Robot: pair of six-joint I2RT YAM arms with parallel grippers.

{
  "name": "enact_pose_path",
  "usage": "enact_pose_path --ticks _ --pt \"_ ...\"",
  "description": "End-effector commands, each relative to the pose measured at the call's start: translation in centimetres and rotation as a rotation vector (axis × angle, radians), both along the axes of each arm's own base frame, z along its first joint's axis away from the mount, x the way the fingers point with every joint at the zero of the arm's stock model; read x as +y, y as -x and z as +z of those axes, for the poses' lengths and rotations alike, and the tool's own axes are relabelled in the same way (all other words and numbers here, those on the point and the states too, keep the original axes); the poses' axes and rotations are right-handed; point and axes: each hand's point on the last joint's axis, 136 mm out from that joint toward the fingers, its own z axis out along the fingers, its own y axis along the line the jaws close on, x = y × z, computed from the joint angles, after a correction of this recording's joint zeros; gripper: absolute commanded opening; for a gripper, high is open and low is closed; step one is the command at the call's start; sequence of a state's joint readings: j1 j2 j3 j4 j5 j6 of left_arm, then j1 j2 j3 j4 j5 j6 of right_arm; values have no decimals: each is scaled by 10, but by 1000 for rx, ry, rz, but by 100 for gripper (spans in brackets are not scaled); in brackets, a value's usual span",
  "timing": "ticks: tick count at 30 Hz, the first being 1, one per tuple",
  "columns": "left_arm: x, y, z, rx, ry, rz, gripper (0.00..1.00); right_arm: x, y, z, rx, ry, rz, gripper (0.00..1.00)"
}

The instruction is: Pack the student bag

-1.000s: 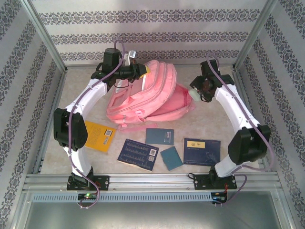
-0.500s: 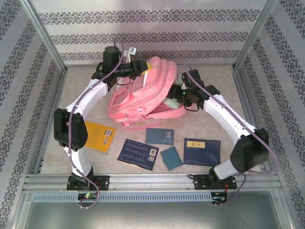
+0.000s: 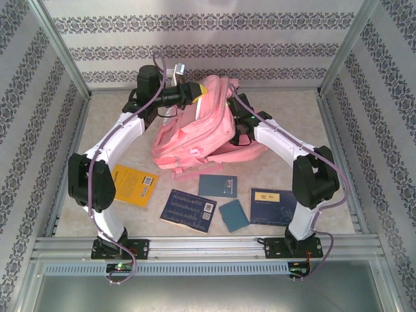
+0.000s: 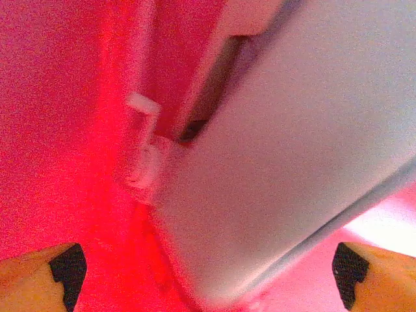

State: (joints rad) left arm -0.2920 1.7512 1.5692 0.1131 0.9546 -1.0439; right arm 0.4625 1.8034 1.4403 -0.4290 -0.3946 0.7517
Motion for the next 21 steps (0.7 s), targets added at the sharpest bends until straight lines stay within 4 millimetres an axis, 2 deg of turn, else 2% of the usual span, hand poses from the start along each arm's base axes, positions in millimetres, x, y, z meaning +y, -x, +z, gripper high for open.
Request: enact_pose_path --ticks 1,4,7,10,15,17,21 --pt "7 43 98 -328 83 -43 0 -2 -3 23 -73 -3 8 98" --pt "14 37 91 -307 71 -11 0 -22 -2 23 -84 55 -13 98" --pt "23 26 78 -268 33 43 0 -48 4 24 -77 225 -24 98" --pt "31 13 55 -197 -43 103 0 -69 11 33 -130 320 -52 98" --pt "35 1 33 -152 -107 157 0 -81 26 62 -210 245 -94 98" --pt "38 -4 26 -139 -125 179 0 -91 35 71 -206 269 -114 98" --pt "41 -12 12 -110 -159 207 0 -124 70 65 -168 385 -173 94"
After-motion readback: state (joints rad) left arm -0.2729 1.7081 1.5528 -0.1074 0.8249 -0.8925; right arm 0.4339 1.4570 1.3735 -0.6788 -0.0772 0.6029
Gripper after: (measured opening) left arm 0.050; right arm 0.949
